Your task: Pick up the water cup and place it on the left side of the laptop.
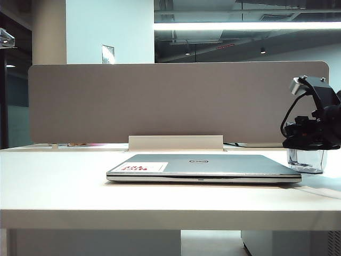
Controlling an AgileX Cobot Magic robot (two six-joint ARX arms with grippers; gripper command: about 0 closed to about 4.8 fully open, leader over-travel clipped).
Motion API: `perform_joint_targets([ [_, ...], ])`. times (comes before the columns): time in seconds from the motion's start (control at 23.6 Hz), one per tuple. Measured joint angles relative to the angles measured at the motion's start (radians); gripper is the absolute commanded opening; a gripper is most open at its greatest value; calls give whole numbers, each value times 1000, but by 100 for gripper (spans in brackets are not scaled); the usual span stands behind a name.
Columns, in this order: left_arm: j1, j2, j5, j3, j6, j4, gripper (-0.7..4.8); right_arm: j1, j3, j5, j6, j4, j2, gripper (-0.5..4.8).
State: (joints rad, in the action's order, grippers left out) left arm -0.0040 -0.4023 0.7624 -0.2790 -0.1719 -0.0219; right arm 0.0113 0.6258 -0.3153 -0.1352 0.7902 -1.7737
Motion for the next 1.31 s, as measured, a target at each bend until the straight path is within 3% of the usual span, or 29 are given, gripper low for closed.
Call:
perform_joint_targets([
  [0.08,0,0,0,0,0,-5,-6,0,0,0,0,8,0,20],
  [0.21,0,0,-1,0,0,-19,-6,-1,3,-1,-5,32,2,-3],
  [0.42,0,0,-9,0,0,-47,-6,0,2,0,-5,34,2,-3],
  [0.59,0,0,-94,0,8,-67,-6,31,-1,5,-3,20,26,-3],
  [0.89,0,0,-98,0,39,-68,-6,90,0,8,-42,-5,105,-3],
  [1.15,0,0,-140,0,58,-68,-6,161,21,44,-42,-128,162,-3],
  [1.31,0,0,-166,0,67,-68,-6,275,119,80,-42,-299,190,-3],
])
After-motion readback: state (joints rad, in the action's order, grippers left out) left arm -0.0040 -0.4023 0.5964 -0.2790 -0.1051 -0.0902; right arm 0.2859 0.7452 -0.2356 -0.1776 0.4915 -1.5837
